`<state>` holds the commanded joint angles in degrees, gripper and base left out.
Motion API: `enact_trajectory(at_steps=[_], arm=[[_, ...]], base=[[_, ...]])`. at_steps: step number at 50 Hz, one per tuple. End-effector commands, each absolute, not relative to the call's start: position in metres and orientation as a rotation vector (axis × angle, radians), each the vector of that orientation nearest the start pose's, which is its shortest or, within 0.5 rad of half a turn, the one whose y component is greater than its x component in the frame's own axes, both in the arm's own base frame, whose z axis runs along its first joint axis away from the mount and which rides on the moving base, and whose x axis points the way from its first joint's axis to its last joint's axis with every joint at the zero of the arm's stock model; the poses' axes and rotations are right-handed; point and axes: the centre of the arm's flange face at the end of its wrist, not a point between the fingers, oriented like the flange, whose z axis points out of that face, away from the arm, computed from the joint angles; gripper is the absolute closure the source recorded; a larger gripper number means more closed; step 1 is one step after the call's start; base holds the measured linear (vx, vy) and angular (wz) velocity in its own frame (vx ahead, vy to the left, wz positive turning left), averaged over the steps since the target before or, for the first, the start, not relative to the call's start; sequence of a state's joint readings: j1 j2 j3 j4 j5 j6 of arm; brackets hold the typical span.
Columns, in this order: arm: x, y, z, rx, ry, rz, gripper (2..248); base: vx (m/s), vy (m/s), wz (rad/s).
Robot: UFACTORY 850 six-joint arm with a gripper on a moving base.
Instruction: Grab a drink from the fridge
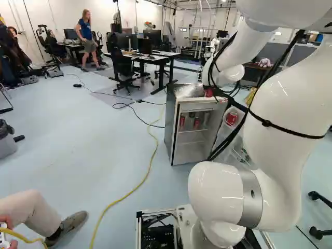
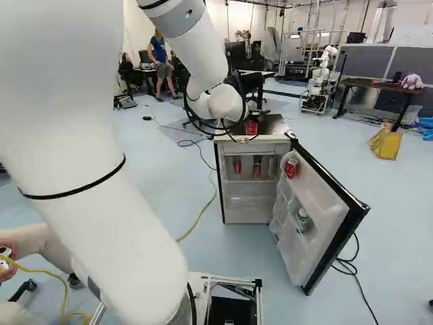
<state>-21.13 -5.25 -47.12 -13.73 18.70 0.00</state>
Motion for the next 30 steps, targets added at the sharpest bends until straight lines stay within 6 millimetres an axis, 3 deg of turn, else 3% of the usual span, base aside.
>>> enact_trajectory(at_steps=[30], arm=[[0.514,-0.177,0.49,-2.917,0.12,-1.666,160]], base=[[0.0,0.0,0.0]])
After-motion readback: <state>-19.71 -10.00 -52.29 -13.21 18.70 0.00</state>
